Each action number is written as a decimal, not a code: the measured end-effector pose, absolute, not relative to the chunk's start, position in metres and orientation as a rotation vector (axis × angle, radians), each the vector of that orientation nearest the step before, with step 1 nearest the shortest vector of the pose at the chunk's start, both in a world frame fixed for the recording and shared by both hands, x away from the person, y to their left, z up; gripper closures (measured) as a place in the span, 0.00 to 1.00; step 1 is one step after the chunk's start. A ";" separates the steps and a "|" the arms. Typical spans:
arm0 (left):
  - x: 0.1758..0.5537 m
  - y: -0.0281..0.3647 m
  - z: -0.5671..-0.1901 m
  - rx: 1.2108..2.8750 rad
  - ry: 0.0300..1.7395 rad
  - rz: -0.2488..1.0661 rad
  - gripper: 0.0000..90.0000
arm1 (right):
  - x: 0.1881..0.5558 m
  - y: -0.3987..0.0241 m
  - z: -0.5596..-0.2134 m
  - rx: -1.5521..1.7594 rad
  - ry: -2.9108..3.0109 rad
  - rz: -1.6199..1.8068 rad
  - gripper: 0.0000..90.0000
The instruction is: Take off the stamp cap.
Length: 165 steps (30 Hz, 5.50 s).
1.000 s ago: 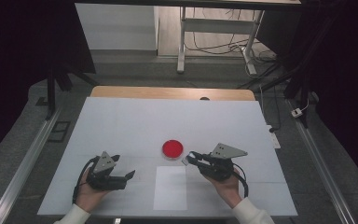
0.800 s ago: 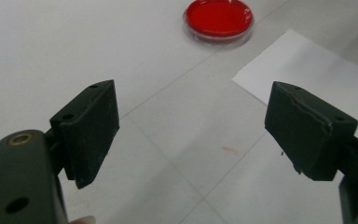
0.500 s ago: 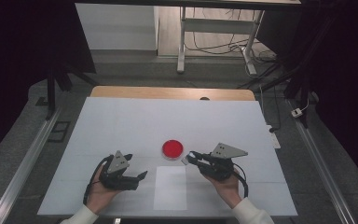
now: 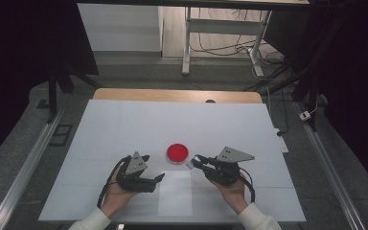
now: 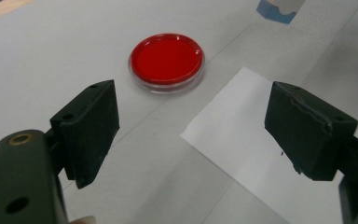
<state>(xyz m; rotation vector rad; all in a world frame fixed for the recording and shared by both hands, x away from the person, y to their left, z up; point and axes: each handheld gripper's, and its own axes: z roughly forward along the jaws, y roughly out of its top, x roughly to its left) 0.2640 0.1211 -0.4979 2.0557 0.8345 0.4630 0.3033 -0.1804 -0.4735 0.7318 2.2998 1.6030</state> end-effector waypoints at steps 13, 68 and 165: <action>0.271 0.096 -0.495 2.073 0.786 0.439 0.20 | 0.303 -0.182 -0.473 0.737 2.280 1.607 0.83; 0.284 0.035 -0.501 2.123 0.689 0.416 0.21 | 0.301 -0.182 -0.475 0.755 2.273 1.626 0.83; 0.282 0.014 -0.507 2.149 0.639 0.640 0.71 | 0.302 -0.186 -0.476 0.798 2.252 1.654 0.83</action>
